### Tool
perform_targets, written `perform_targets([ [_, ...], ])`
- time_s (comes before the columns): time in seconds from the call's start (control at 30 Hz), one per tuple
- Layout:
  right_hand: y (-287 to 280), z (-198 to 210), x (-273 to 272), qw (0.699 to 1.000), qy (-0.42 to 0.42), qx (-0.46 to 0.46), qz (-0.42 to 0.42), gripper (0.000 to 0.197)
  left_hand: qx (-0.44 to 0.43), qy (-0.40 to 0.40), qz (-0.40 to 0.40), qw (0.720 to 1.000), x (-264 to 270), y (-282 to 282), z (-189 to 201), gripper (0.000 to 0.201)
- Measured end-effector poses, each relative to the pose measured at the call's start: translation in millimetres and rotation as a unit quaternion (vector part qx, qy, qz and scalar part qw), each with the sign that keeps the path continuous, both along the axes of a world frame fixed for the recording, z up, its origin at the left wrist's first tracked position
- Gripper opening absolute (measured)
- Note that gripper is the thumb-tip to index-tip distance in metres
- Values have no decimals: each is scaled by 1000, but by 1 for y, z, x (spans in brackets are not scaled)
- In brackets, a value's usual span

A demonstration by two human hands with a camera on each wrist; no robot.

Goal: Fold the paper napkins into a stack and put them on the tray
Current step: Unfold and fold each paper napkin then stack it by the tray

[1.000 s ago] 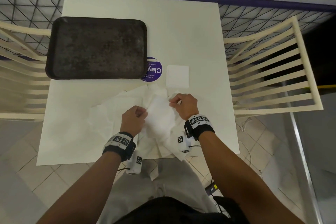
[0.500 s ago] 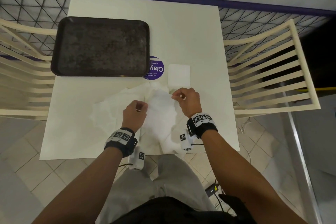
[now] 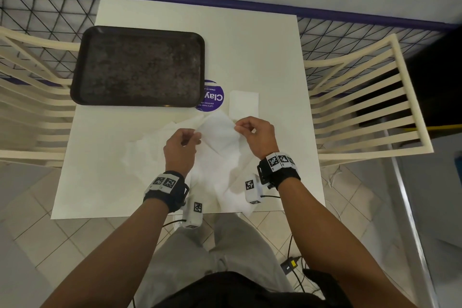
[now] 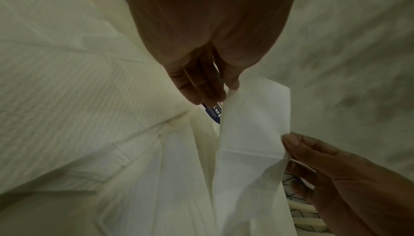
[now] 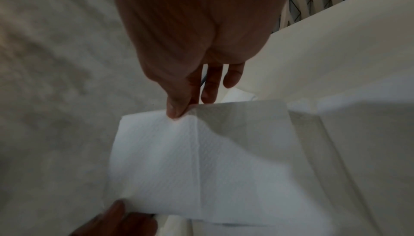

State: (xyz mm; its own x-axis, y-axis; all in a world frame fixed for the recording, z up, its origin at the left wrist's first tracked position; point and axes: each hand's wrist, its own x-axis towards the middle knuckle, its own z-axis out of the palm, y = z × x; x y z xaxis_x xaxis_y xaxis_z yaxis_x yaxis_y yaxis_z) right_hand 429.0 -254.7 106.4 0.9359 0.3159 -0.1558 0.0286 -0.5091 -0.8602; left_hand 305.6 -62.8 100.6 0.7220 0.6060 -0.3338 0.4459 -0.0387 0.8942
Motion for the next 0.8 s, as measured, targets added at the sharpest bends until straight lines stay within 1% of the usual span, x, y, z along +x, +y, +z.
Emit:
perform_targets([
  [0.07, 0, -1, -1, 1000, 17, 3, -10, 6, 2, -15, 1, 1000, 3, 0, 5, 14],
  [0.13, 1, 2, -3, 999, 33, 21, -13, 7, -5, -26, 9, 1000, 7, 0, 10, 12],
  [0.23, 3, 8, -5, 998, 43, 39, -5, 16, -15, -36, 20, 999, 14, 1, 17, 12],
  [0.37, 8, 13, -6, 999, 31, 35, -15, 8, -48, -64, 34, 996, 19, 4, 22, 12],
  [0.43, 10, 13, -6, 998, 37, 48, -28, 6, -83, -59, 42, 994, 21, 4, 21, 17],
  [0.47, 11, 13, -6, 997, 45, 55, -35, 5, -101, -47, 41, 993, 22, 4, 20, 23],
  [0.5, 11, 13, -6, 996, 52, 60, -40, 5, -116, -29, 33, 992, 21, 4, 18, 33],
  [0.6, 11, 13, -8, 994, 68, 72, -51, 6, -139, 36, -7, 990, 18, 0, 13, 77],
  [0.63, 11, 12, -8, 993, 72, 75, -54, 6, -157, 47, -16, 986, 16, -1, 11, 83],
  [0.67, 11, 10, -8, 993, 78, 74, -58, 7, -184, 49, -20, 982, 14, -2, 9, 80],
  [0.7, 10, 7, -8, 992, 84, 70, -63, 8, -207, 48, -22, 977, 13, -2, 6, 72],
  [0.73, 10, 4, -9, 992, 91, 61, -68, 9, -213, 46, -26, 976, 12, -3, 2, 62],
  [0.8, 9, -1, -11, 991, 103, 39, -71, 10, -191, 44, -30, 980, 10, -4, -3, 40],
])
